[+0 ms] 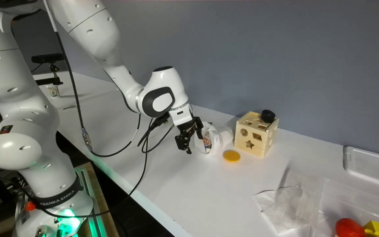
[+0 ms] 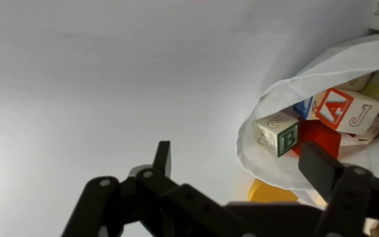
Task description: Put one white square in the white bag.
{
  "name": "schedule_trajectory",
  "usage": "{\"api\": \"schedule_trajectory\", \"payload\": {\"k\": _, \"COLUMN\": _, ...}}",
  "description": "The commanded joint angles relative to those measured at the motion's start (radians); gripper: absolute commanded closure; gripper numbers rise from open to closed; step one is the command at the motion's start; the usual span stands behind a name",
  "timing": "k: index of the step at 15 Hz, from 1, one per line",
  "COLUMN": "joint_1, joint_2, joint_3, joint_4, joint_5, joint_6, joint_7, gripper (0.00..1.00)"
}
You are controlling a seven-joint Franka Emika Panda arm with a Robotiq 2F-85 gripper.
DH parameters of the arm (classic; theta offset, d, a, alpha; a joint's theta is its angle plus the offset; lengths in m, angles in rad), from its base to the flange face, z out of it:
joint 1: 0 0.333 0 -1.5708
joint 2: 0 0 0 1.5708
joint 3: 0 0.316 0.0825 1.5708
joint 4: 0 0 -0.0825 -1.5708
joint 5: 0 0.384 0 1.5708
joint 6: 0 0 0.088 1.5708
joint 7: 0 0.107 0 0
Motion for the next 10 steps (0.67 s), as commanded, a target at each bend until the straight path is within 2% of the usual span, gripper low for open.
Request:
{"api": "schedule_trajectory", "payload": {"k": 1, "joint_1": -0.013, "joint_2": 0.068, "joint_3": -0.001, "joint_4": 0.033, "joint_5": -0.043, "joint_6": 0.050, "joint_7": 0.060, "gripper": 0.00}}
{"api": "schedule_trajectory", "payload": {"k": 8, "joint_1": 0.005, "joint_2": 0.192, "joint_3": -0.020, "joint_4": 0.063, "joint_5": -0.051, "joint_6": 0.225, "joint_7": 0.083, "gripper": 0.00}}
{"api": "schedule_trajectory", "payload": {"k": 10, "joint_1": 0.012, "joint_2": 0.214, "joint_3": -0.016, "joint_4": 0.067, "joint_5": -0.035, "joint_6": 0.254, "joint_7": 0.076, "gripper": 0.12}}
